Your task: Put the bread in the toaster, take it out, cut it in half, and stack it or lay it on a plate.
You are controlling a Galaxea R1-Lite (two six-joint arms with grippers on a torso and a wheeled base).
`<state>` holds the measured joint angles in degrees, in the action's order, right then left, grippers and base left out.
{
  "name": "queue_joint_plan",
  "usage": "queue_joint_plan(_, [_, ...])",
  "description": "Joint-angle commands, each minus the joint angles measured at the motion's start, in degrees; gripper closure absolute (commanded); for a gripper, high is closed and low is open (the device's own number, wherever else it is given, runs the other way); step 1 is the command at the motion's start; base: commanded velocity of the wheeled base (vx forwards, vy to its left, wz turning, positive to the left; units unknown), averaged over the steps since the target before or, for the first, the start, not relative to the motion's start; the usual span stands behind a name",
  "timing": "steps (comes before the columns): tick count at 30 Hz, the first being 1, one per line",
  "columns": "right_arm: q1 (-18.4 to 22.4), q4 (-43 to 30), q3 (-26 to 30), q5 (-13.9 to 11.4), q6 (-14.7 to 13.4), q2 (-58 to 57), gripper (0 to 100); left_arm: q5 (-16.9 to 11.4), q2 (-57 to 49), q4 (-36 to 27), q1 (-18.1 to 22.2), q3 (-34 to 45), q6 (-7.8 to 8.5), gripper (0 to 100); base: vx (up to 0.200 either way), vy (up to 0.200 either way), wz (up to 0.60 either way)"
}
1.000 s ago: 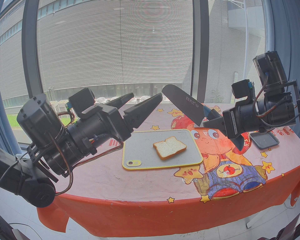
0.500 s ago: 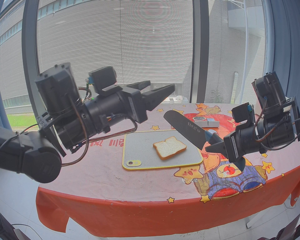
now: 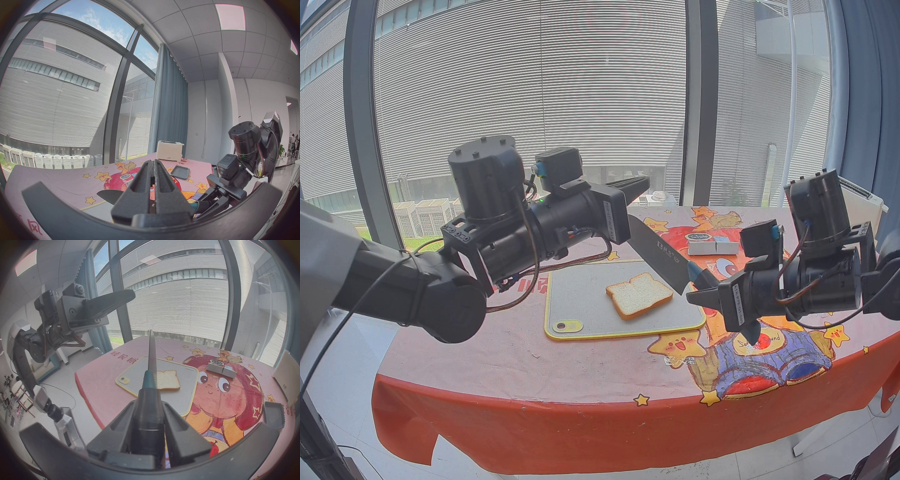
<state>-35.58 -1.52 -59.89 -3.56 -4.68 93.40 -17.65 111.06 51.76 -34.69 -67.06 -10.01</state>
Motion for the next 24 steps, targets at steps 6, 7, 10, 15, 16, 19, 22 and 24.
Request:
queue_joint_plan(6, [-0.6, 2.3, 1.9, 3.2, -0.2, 4.7, 100, -0.1, 5.0, -0.3, 1.0, -2.8, 3.68, 100, 0.0, 0.0, 0.0])
queue_joint_plan(7, [-0.7, 2.3, 1.8, 3.1, -0.3, 4.6, 100, -1.2, 8.2, 0.2, 2.5, -5.8, 6.93, 100, 0.0, 0.0, 0.0])
queue_joint_plan(10, [-0.7, 2.3, 1.8, 3.1, -0.2, 4.9, 100, -5.3, 10.1, 0.7, 4.1, -6.7, 9.57, 100, 0.0, 0.0, 0.0])
queue_joint_plan(15, [-0.7, 2.4, 1.9, 3.1, -0.2, 5.1, 100, -6.4, 10.5, 0.9, 4.2, -6.7, 11.33, 100, 0.0, 0.0, 0.0])
queue_joint_plan(16, [-0.7, 2.4, 1.9, 3.1, -0.2, 5.4, 100, -6.5, 10.5, 0.8, 4.1, -6.8, 11.77, 100, 0.0, 0.0, 0.0])
queue_joint_plan(19, [-0.7, 2.4, 2.1, 3.2, -0.2, 5.6, 100, -6.5, 10.6, 0.3, 4.1, -6.9, 12.82, 100, 0.0, 0.0, 0.0])
queue_joint_plan(22, [-0.8, 2.4, 2.1, 3.2, -0.2, 6.3, 100, -6.6, 11.6, 0.3, 4.1, -6.8, 13.52, 100, 0.0, 0.0, 0.0])
queue_joint_plan(24, [-0.8, 2.4, 2.1, 3.2, -0.1, 6.6, 100, -6.9, 13.0, 0.5, 4.0, -6.7, 15.02, 100, 0.0, 0.0, 0.0])
